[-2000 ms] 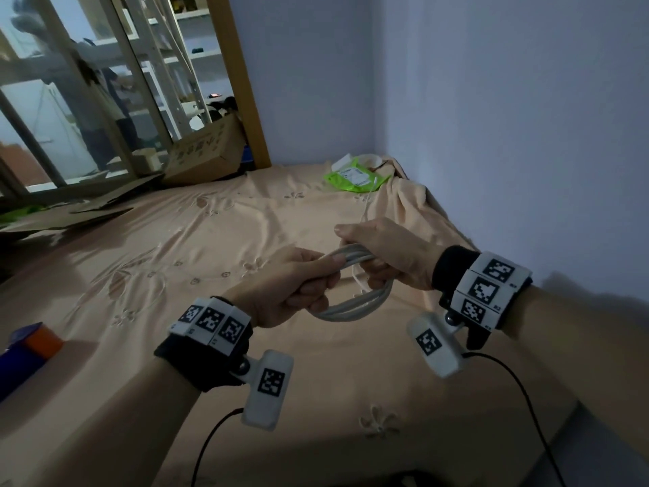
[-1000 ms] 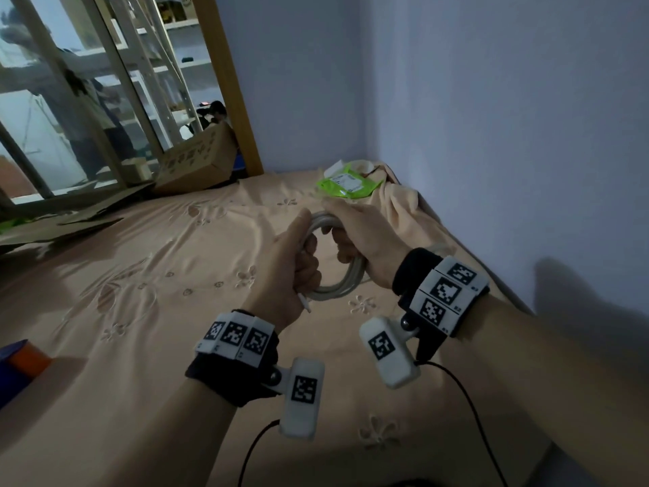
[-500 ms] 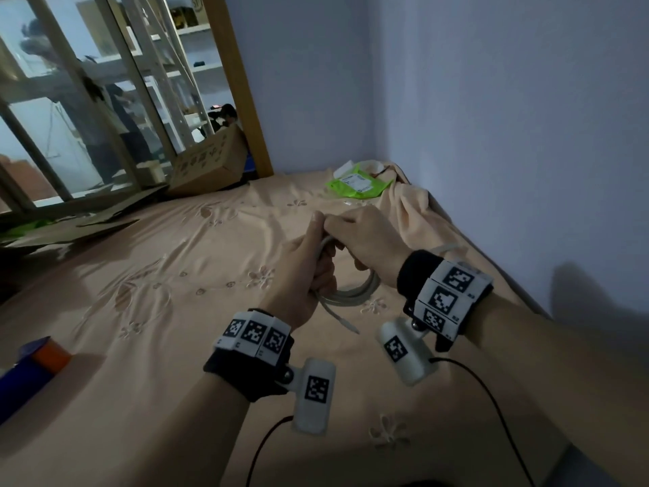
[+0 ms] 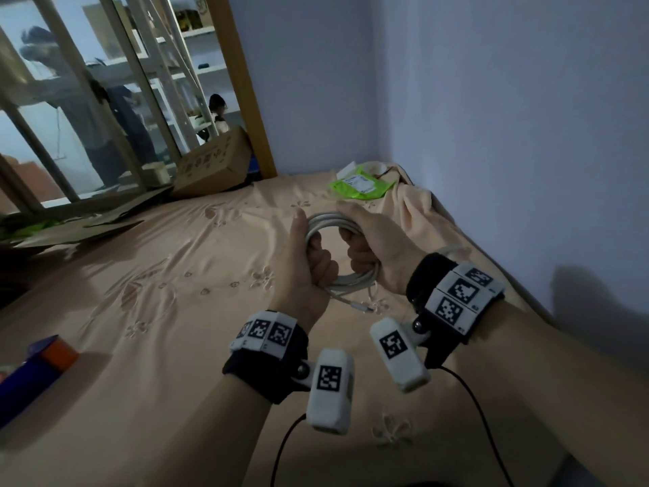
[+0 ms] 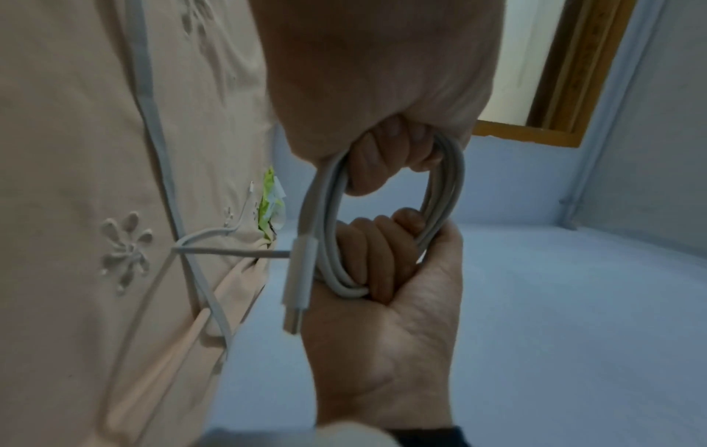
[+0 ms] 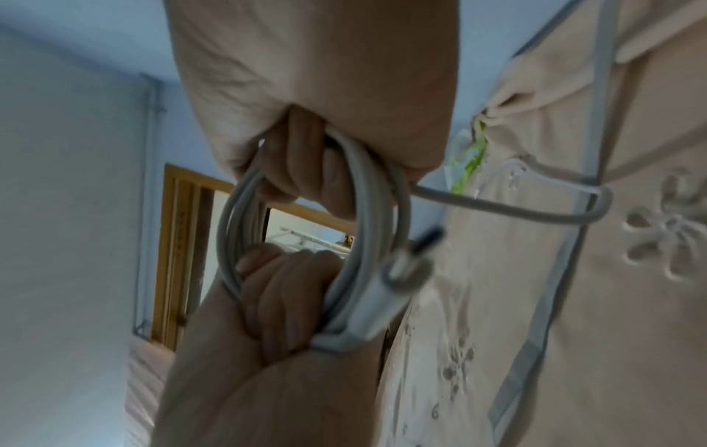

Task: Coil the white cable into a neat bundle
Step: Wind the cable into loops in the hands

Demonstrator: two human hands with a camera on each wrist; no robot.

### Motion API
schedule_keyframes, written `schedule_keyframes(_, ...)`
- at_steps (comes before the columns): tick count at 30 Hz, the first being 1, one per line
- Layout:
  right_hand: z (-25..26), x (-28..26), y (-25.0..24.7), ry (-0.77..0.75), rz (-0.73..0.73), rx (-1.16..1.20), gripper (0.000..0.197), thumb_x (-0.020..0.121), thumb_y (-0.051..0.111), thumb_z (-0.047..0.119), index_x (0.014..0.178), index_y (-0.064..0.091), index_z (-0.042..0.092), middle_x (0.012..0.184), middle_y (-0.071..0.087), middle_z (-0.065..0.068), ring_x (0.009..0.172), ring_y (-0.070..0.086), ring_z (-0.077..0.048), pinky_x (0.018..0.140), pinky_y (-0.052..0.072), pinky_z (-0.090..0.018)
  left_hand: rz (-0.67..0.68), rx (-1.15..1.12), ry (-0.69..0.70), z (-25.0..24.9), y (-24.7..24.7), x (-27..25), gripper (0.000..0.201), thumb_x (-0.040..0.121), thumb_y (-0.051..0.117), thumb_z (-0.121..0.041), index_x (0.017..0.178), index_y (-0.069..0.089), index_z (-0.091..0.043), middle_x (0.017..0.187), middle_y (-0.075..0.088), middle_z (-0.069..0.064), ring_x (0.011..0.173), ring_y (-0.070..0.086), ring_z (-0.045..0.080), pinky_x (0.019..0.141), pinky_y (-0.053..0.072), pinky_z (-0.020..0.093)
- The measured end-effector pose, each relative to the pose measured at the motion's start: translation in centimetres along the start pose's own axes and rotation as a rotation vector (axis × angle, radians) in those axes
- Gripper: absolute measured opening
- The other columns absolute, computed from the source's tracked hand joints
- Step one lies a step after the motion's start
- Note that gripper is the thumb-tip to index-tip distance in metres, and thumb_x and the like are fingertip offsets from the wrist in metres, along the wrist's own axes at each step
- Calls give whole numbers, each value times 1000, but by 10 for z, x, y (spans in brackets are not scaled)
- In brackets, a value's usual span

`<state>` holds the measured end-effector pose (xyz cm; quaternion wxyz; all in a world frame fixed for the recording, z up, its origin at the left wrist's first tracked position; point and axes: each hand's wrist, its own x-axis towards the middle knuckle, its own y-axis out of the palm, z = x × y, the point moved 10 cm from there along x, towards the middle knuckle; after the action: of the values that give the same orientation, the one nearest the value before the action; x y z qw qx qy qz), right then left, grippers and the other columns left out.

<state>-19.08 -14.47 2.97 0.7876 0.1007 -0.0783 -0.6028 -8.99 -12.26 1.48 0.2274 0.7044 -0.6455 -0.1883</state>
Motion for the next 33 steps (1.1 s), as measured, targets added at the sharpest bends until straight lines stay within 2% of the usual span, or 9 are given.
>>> schedule_keyframes(3, 7, 3, -6, -75, -42, -32, 47, 93, 60, 36, 55, 41, 17, 47, 23, 1, 34, 17, -11, 40, 15, -19, 52, 68, -54, 5, 4, 1, 54, 98, 46, -50, 57, 41, -14, 38, 18, -3, 32, 14, 11, 37, 13, 24)
schedule_keyframes(10, 23, 1, 4, -190, 78, -479, 43, 93, 59, 37, 60, 50, 12, 62, 35, -13, 43, 25, -17, 40, 21, -23, 145, 336, -106, 7, 7, 2, 56, 97, 43, -55, 60, 42, -13, 41, 19, -1, 33, 16, 12, 39, 14, 24)
schedule_keyframes(13, 23, -2, 2, -167, 55, -377, 46, 95, 56, 41, 59, 53, 12, 51, 35, -8, 40, 26, -15, 41, 21, -23, 110, 227, -82, 4, 4, 1, 56, 98, 46, -48, 55, 40, -15, 39, 19, -2, 31, 15, 11, 36, 13, 22)
schedule_keyframes(16, 8, -2, -4, -36, 31, -53, 50, 96, 52, 44, 58, 52, 12, 41, 29, 5, 36, 22, -10, 41, 18, -23, 57, 61, -56, 2, 1, -1, 58, 98, 47, -46, 48, 40, -16, 36, 18, -3, 31, 14, 11, 37, 12, 25)
schedule_keyframes(18, 0, -1, -4, -6, 15, 60, 49, 96, 53, 43, 57, 50, 13, 42, 26, 5, 35, 20, -9, 39, 16, -22, 41, 19, -32, 3, 1, -1, 60, 98, 47, -46, 45, 40, -18, 36, 17, -3, 31, 13, 11, 37, 12, 26)
schedule_keyframes(22, 2, 2, -8, -47, -39, 64, 44, 95, 58, 35, 57, 45, 15, 46, 24, 2, 34, 18, -10, 40, 15, -20, 62, 39, -60, 7, 1, -2, 59, 99, 44, -46, 48, 41, -16, 37, 18, -3, 31, 15, 11, 36, 15, 24)
schedule_keyframes(25, 9, 4, -10, -99, -6, -76, 41, 95, 58, 30, 60, 46, 14, 53, 27, -4, 35, 20, -11, 39, 16, -20, 124, 212, -108, 9, 4, -1, 58, 100, 41, -49, 54, 46, -14, 39, 22, -1, 32, 19, 13, 38, 19, 24)
schedule_keyframes(28, 20, 0, -3, -187, 36, -403, 37, 95, 56, 29, 71, 58, 1, 59, 38, -13, 39, 26, -17, 37, 21, -21, 145, 407, -104, 9, 5, -3, 54, 98, 44, -52, 61, 47, -12, 40, 25, 0, 32, 20, 14, 41, 18, 26)
schedule_keyframes(33, 28, -4, 2, -244, -2, -462, 40, 96, 55, 32, 62, 55, 11, 45, 40, 2, 39, 32, -13, 41, 26, -26, 99, 352, -52, 5, 4, -3, 51, 98, 48, -46, 60, 42, -14, 41, 20, -3, 33, 16, 12, 41, 11, 25)
